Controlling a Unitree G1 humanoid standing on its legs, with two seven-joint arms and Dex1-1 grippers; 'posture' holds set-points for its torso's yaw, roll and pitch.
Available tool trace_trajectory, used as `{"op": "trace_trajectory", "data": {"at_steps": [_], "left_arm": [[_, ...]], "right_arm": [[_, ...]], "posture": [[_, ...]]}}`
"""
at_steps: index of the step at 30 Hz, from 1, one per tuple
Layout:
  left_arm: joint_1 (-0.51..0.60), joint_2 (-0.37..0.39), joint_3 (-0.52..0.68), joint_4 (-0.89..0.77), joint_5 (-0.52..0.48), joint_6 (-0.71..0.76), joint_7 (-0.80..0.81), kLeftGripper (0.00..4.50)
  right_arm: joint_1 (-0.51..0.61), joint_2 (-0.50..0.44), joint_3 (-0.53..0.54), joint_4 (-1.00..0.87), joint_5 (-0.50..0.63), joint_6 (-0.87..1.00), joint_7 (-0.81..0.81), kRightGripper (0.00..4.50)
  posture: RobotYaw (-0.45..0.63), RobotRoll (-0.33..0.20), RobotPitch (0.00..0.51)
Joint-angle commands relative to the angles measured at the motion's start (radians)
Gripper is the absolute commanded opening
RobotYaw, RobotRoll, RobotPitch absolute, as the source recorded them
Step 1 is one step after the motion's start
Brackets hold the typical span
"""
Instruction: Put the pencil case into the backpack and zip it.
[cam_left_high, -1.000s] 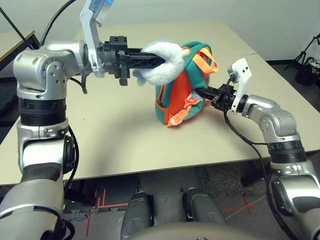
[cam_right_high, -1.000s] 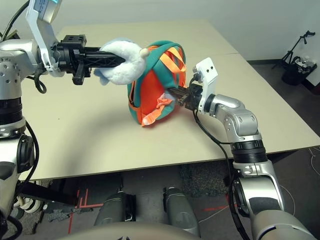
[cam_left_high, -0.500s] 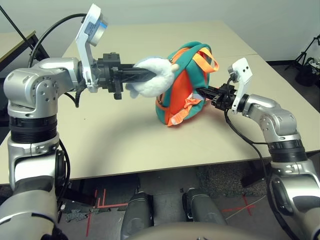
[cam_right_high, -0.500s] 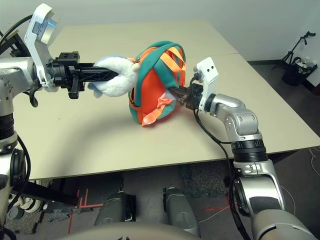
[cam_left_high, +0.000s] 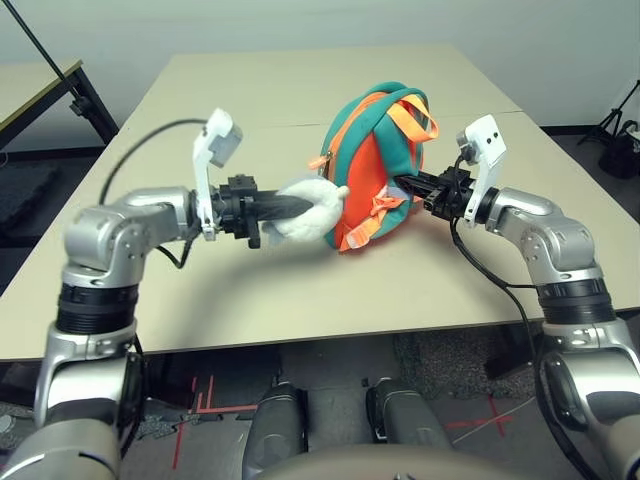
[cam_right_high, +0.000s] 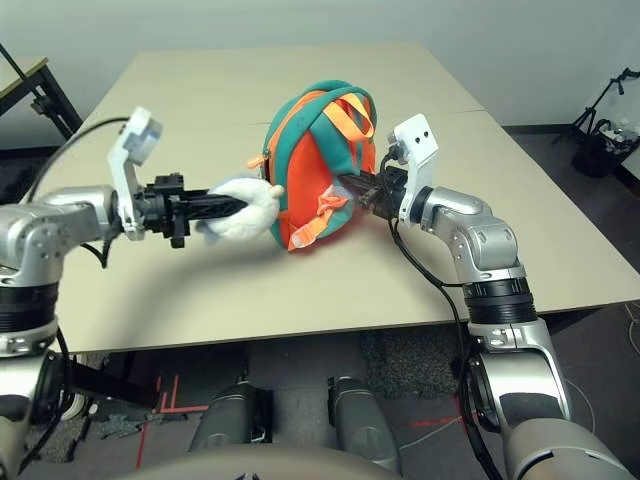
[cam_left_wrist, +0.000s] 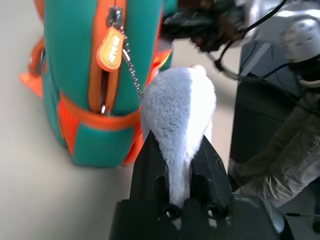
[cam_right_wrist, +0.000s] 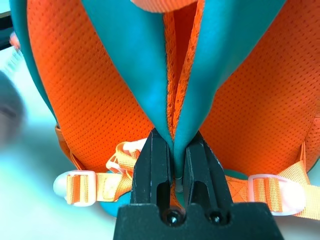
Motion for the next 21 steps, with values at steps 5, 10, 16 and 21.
{"op": "trace_trajectory", "data": {"at_steps": [5, 10, 16, 21], "left_arm": [[0.053, -0.039, -0.066, 0.091, 0.057, -0.053, 0.008, 0.16], [0.061, -0.051, -0.068, 0.103, 0.065, -0.062, 0.012, 0.16], [0.059, -0.047, -0.024, 0.092, 0.024, -0.036, 0.004, 0.51], [0.079, 0.017, 0.029, 0.050, -0.060, 0.035, -0.063, 2.42]], "right_arm": [[-0.005, -0.008, -0.020, -0.018, 0.004, 0.000, -0.006, 0.05], [0.001, -0.009, -0.020, -0.023, 0.006, 0.001, -0.006, 0.05], [0.008, -0.017, -0.013, -0.032, 0.012, 0.003, 0.015, 0.05], [0.029, -0.050, 0.011, -0.070, 0.024, 0.022, 0.082, 0.05]], "posture": [[-0.11, 0.000, 0.000], [-0.12, 0.000, 0.000], [-0.11, 0.000, 0.000], [-0.11, 0.000, 0.000]]}}
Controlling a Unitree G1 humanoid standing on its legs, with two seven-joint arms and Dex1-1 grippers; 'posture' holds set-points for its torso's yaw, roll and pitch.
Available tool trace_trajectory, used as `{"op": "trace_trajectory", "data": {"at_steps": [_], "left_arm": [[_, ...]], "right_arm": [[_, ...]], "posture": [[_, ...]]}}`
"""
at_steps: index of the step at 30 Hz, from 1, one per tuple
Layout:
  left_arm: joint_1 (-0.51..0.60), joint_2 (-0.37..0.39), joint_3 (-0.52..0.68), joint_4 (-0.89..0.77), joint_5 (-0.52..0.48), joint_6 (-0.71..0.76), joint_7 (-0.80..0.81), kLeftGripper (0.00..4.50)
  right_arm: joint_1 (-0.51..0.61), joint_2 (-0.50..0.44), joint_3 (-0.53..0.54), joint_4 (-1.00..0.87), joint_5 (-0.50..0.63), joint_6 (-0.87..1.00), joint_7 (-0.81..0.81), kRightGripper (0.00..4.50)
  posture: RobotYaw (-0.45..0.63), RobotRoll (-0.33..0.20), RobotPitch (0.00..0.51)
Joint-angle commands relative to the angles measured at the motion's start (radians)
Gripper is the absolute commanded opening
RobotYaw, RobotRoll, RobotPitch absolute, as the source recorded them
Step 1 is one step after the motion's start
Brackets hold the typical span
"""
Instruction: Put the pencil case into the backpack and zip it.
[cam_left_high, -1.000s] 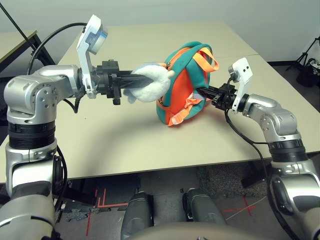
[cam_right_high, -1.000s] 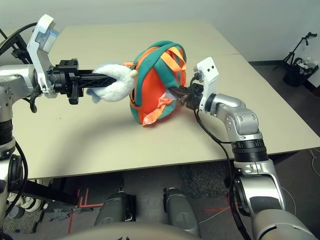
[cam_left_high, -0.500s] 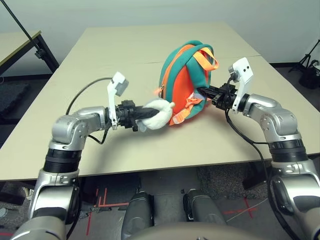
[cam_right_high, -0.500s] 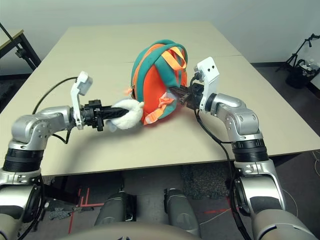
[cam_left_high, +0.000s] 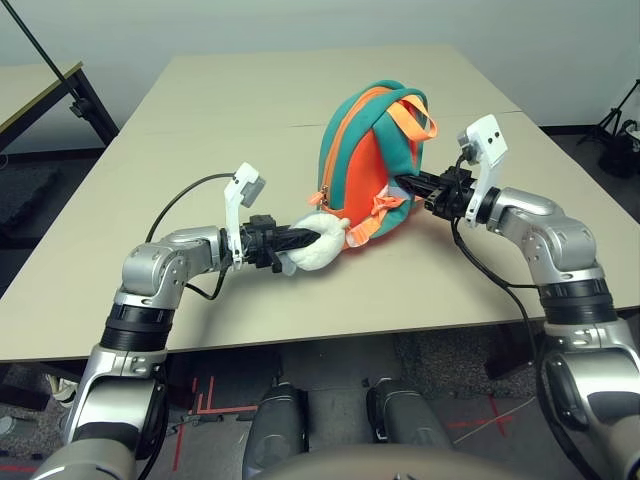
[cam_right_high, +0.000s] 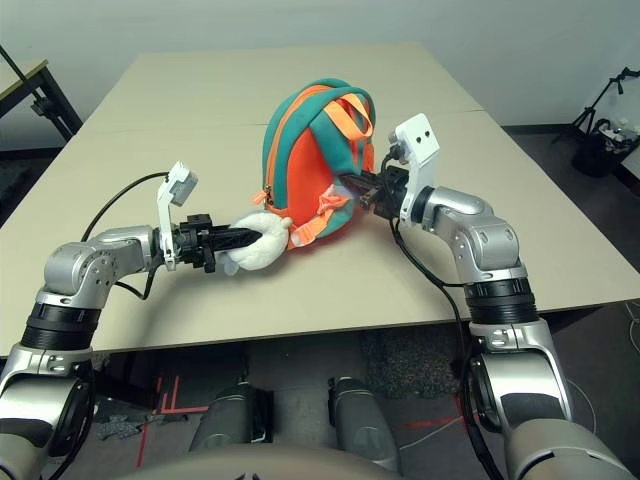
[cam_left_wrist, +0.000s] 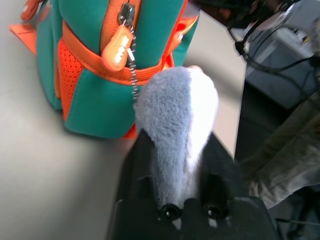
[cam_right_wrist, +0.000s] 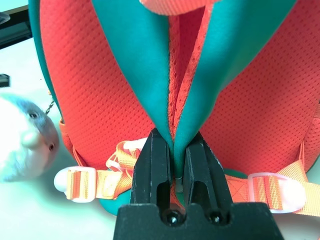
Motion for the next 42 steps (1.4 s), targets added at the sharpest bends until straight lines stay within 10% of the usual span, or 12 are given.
{"op": "trace_trajectory", "data": {"at_steps": [1, 5, 13, 25, 42], "left_arm": [[0.030, 0.068, 0.033, -0.034, -0.049, 0.050, -0.048, 2.78], [0.041, 0.130, 0.077, -0.035, -0.079, 0.070, -0.068, 4.46], [0.071, 0.242, 0.178, -0.066, -0.146, 0.105, -0.105, 4.50], [0.097, 0.154, 0.300, 0.046, -0.052, -0.043, 0.121, 4.50], [0.060, -0.149, 0.323, 0.351, 0.418, -0.809, 0.762, 4.50]], "right_arm": [[0.024, -0.043, 0.016, -0.061, 0.024, 0.031, 0.069, 0.05], [0.044, -0.108, 0.027, -0.106, 0.039, 0.052, 0.156, 1.56], [0.049, -0.267, -0.006, -0.127, 0.087, 0.083, 0.328, 4.46], [-0.085, -0.244, -0.157, 0.346, -0.021, -0.131, 0.105, 4.46], [-0.219, -0.108, -0.253, 0.996, -0.210, -0.711, -0.439, 4.46]], "posture": [[-0.11, 0.000, 0.000], [-0.10, 0.000, 0.000], [-0.08, 0.000, 0.000], [-0.05, 0.000, 0.000], [-0.05, 0.000, 0.000]]}}
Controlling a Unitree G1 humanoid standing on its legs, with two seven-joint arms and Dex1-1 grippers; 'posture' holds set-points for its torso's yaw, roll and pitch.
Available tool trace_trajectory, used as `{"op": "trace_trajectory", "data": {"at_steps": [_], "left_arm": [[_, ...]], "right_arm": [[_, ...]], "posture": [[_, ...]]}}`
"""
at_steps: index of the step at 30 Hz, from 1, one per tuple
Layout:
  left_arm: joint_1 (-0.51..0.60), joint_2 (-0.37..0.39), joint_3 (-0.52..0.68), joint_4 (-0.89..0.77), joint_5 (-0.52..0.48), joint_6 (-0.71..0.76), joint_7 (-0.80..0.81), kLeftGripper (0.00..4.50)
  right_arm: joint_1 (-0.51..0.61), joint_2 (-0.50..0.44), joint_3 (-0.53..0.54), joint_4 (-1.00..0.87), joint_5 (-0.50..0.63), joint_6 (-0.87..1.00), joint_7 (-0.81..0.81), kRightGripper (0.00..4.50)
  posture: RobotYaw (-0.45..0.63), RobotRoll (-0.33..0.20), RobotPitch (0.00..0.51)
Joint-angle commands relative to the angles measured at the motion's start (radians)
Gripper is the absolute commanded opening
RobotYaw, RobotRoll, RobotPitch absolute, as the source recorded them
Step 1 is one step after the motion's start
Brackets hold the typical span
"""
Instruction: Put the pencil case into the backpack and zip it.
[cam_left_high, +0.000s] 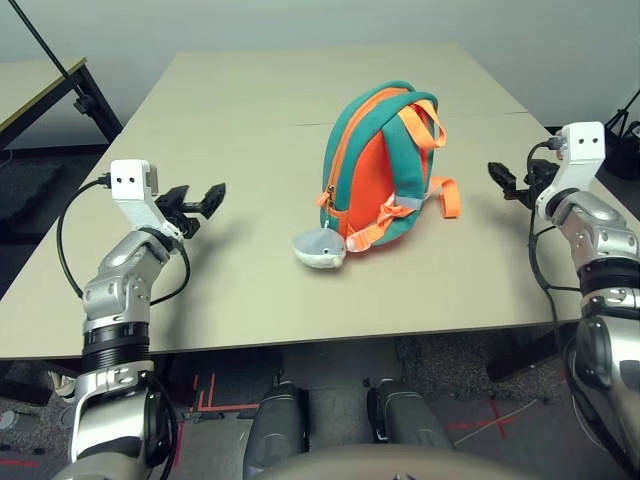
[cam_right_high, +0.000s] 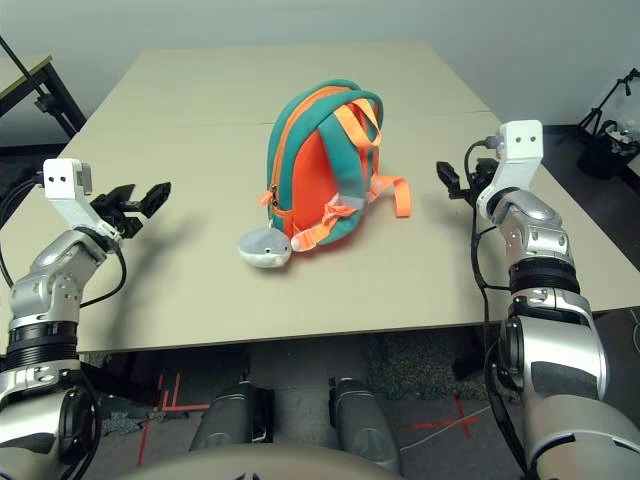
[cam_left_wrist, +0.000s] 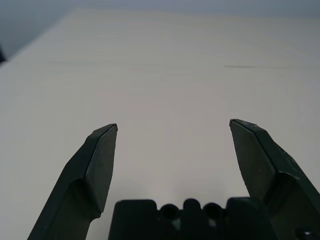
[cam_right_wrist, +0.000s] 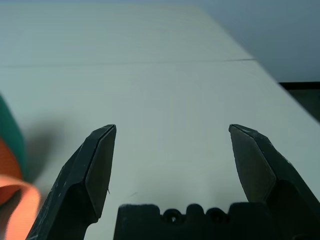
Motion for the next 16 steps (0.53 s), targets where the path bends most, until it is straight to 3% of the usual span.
{"op": "trace_trajectory", "data": {"at_steps": [1, 8, 16], "left_arm": [[-0.001, -0.019, -0.002, 0.070, 0.057, -0.080, 0.062, 4.50], [0.015, -0.047, 0.002, 0.070, 0.071, -0.095, 0.120, 4.50], [0.039, -0.023, 0.013, 0.036, 0.109, -0.099, 0.194, 4.50]], "right_arm": [[-0.008, 0.003, -0.015, 0.099, -0.030, -0.086, -0.050, 4.46], [-0.020, -0.011, -0.038, 0.190, -0.033, -0.149, -0.086, 4.46], [-0.039, -0.004, -0.053, 0.221, -0.036, -0.151, -0.079, 4.46]], "posture": [[-0.05, 0.000, 0.000], [-0.04, 0.000, 0.000], [-0.01, 0.000, 0.013]]}}
